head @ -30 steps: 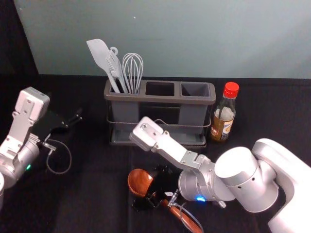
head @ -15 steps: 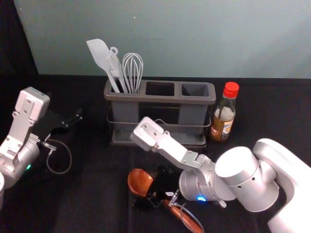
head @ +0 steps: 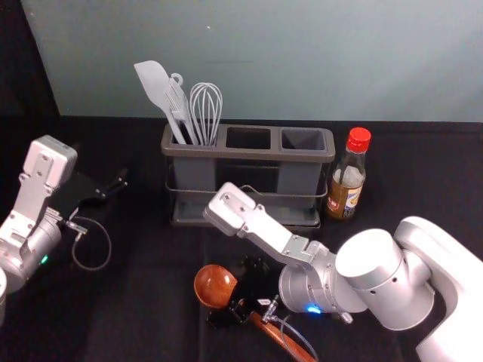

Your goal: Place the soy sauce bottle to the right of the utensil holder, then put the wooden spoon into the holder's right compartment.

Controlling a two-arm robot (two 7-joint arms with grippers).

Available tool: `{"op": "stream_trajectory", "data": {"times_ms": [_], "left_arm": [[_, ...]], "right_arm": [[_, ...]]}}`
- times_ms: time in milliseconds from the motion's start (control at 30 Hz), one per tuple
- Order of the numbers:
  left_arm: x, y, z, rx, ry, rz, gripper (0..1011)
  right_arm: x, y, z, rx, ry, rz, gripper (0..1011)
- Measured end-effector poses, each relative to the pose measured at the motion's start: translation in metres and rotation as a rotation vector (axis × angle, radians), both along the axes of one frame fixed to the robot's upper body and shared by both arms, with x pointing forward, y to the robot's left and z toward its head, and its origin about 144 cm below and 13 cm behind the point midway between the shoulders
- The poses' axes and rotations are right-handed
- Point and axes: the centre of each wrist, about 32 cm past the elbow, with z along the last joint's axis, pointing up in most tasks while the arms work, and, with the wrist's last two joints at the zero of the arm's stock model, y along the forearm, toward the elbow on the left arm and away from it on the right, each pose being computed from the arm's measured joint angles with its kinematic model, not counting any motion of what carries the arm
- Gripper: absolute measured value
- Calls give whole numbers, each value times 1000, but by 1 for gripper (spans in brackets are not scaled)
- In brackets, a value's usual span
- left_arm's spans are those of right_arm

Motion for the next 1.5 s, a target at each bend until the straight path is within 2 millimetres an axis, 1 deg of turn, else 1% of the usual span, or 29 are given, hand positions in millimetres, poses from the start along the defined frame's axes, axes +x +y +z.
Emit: {"op": "stream_trajectory", "data": {"times_ms": [400, 900, 967, 1067, 1133, 1167, 1200, 1500], "left_arm": [[0, 0, 0, 0, 0, 0, 1005], [0, 0, 0, 0, 0, 0, 1005], [0, 0, 0, 0, 0, 0, 1005], [0, 0, 0, 0, 0, 0, 1005], [0, 0, 0, 0, 0, 0, 1005], [0, 0, 0, 0, 0, 0, 1005], [0, 0, 0, 0, 0, 0, 1005], [0, 0, 0, 0, 0, 0, 1005]], "right_arm": [[-1, 3, -5, -9, -3, 3, 1002], [-1, 3, -4, -10, -3, 3, 998], [-1, 3, -4, -10, -3, 3, 969], [-1, 3, -4, -9, -2, 3, 887], [-1, 3, -4, -9, -2, 3, 862], [-1, 3, -4, -9, -2, 3, 827], [-1, 3, -4, -9, -2, 4, 816], [-1, 3, -4, -9, -2, 4, 815]]}}
